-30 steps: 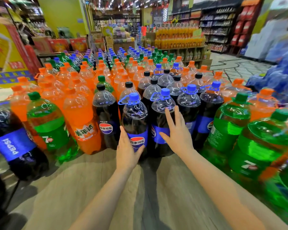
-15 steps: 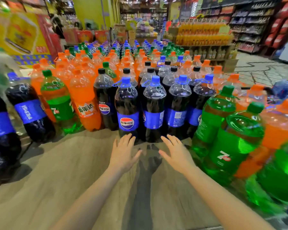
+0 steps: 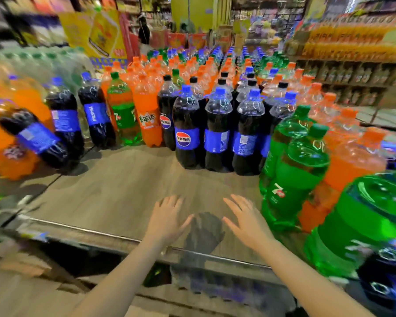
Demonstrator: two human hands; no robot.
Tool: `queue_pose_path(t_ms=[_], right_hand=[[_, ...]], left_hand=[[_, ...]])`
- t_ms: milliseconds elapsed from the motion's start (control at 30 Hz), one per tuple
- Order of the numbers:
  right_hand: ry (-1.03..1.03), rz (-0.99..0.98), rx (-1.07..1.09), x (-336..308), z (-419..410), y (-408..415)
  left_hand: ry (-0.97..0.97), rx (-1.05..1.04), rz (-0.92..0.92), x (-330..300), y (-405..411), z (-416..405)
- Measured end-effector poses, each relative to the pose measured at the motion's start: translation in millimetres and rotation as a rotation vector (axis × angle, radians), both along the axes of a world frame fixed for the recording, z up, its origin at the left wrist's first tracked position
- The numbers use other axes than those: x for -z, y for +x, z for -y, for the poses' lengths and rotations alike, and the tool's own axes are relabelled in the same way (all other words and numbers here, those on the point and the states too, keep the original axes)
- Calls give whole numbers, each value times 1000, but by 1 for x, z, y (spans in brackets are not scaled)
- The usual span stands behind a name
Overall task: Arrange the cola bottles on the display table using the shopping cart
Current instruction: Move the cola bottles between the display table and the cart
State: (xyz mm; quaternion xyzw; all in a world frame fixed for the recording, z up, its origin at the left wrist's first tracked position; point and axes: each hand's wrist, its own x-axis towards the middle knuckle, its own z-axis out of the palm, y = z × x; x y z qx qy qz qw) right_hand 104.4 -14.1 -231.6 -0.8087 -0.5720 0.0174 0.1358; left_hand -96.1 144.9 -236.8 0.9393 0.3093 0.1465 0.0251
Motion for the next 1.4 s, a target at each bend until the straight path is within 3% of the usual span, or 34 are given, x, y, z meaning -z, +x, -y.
queue_pose_path(t_ms=[267, 800, 1000, 1400], right_hand=[[31, 23, -32, 11, 79, -30], [-2, -28, 71, 26, 279, -66], [22, -30, 72, 27, 345, -27], [54, -29, 86, 25, 511, 137]], left_hand=[[7, 16, -99, -5, -37, 66], [75, 177, -18, 21, -52, 234], [97, 203, 13, 31, -7, 302], [105, 269, 114, 43, 162, 468]])
